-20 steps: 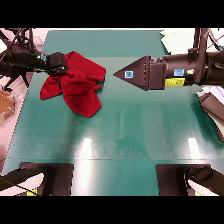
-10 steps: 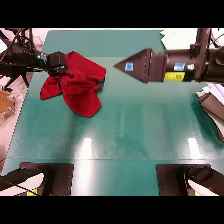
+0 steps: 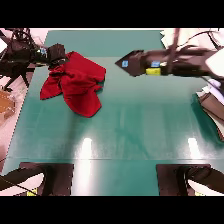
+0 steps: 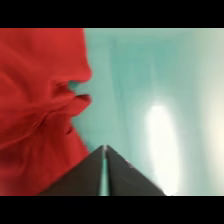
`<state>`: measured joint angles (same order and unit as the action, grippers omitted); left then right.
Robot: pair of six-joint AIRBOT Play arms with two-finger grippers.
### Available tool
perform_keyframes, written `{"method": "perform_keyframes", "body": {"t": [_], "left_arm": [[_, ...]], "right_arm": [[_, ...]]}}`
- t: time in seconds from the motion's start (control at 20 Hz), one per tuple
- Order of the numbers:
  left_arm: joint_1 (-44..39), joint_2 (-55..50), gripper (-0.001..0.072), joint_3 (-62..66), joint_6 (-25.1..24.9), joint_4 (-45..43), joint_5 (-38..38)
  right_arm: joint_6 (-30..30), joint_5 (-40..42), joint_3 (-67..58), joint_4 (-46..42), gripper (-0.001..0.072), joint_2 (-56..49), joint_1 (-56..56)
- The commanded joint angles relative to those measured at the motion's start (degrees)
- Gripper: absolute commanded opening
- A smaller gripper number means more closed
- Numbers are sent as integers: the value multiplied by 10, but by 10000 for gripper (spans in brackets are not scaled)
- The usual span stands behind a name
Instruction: Fold the shirts.
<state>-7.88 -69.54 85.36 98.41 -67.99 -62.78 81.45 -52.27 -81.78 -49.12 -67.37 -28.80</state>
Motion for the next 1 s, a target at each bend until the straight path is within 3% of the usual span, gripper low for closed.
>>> {"method": "perform_keyframes", "body": {"t": [0.0, 0.05, 0.15, 0.3, 0.55, 0.6, 0.65, 0.7, 0.85, 0.95], "left_arm": [[1, -23, 685, -53, 112, -159, -66], [1, -29, 720, -93, 143, -210, -64], [4, -46, 719, -163, 152, -215, -30], [9, -94, 719, -227, 151, -132, 47], [9, -170, 718, -236, 121, -105, 95], [8, -179, 661, -236, 108, -89, 105], [7, -185, 203, -236, 70, -40, 115], [3, -187, 25, -236, 18, 42, 131], [-37, -184, 21, -217, -101, 241, 103], [-104, -179, 20, -202, -108, 275, 72]], "right_arm": [[-12, -70, 0, 36, 510, -71, 26], [-38, -91, 0, 80, 649, -82, 39], [-68, -112, 0, 132, 659, -92, 70], [-70, -122, 0, 137, 659, -91, 107], [-70, -183, 0, 135, 659, -58, 144], [-70, -183, 0, 135, 658, -47, 148], [-70, -181, 0, 134, 659, -35, 155], [-70, -181, 0, 134, 658, -25, 162], [-71, -183, 0, 120, 658, 2, 202], [-71, -186, 0, 99, 659, 15, 242]]}}
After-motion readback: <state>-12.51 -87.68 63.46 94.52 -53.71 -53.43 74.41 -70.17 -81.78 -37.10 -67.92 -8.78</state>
